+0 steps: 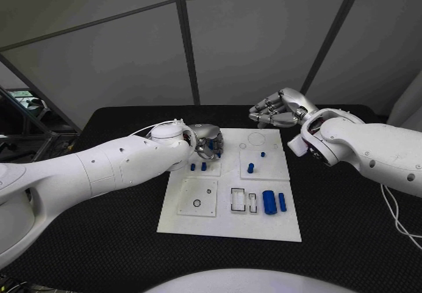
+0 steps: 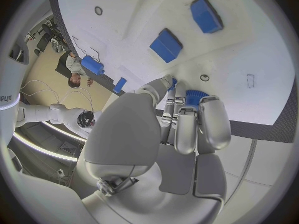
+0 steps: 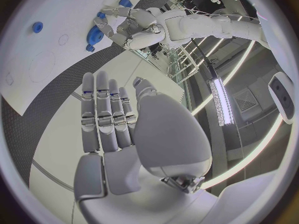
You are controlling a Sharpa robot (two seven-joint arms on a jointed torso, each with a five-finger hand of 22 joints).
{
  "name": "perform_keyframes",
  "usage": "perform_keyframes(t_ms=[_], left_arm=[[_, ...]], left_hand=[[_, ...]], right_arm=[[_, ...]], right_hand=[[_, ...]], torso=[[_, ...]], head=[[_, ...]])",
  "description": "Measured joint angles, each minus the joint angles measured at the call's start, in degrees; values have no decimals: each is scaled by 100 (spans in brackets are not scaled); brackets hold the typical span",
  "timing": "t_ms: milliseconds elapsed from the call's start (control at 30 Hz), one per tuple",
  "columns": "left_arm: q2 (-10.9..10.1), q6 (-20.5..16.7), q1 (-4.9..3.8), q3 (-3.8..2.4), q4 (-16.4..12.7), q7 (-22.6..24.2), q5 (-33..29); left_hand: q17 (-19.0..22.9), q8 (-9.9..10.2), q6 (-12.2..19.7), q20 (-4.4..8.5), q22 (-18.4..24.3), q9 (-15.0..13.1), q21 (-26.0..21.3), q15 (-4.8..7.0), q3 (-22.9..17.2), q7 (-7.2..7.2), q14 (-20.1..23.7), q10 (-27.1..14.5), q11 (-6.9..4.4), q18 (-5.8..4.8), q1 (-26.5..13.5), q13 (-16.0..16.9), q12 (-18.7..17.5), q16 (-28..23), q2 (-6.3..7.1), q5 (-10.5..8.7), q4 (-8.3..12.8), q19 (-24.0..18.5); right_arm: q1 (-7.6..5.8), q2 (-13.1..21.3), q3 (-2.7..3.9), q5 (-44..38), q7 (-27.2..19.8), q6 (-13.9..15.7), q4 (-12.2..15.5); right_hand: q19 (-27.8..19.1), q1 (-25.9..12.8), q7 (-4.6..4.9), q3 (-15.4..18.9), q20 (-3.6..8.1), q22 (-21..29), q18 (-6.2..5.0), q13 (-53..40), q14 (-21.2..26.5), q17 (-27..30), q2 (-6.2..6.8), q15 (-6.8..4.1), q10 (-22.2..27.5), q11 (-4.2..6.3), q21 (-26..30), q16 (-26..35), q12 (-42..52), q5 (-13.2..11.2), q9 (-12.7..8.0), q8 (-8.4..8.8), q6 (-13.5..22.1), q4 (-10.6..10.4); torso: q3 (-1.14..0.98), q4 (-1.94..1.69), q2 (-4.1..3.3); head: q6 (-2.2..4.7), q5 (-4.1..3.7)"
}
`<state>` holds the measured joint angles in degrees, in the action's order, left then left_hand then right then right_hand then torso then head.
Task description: Assemble the parts on the task board
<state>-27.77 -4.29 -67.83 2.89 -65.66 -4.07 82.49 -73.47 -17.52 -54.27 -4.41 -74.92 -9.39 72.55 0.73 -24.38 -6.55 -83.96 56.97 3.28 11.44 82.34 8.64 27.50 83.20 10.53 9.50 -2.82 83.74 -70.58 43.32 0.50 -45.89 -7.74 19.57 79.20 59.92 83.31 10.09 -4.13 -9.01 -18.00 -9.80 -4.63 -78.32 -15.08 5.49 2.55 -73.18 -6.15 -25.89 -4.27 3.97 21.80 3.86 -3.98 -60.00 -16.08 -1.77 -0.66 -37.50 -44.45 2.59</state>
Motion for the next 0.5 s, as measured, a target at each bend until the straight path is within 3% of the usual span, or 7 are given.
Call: perform_keyframes(t_ms=[500], left_arm=[[-34, -47, 20, -1, -13, 68, -13]], left_hand=[[39, 59, -267, 0, 0, 18, 46, 41, -254, 1, 1, 318, -31, 0, -12, -86, -138, 0, -123, -23, 110, 0]], right_arm=[[0, -12, 0, 0, -2, -1, -8]], right_hand=[[0, 0, 0, 0, 0, -1, 0, 0, 0, -1, 0, 0, 0, 0, 0, -3, 0, 0, 0, 0, 0, 0]], torso=[[0, -4, 6]], head=[[5, 16]])
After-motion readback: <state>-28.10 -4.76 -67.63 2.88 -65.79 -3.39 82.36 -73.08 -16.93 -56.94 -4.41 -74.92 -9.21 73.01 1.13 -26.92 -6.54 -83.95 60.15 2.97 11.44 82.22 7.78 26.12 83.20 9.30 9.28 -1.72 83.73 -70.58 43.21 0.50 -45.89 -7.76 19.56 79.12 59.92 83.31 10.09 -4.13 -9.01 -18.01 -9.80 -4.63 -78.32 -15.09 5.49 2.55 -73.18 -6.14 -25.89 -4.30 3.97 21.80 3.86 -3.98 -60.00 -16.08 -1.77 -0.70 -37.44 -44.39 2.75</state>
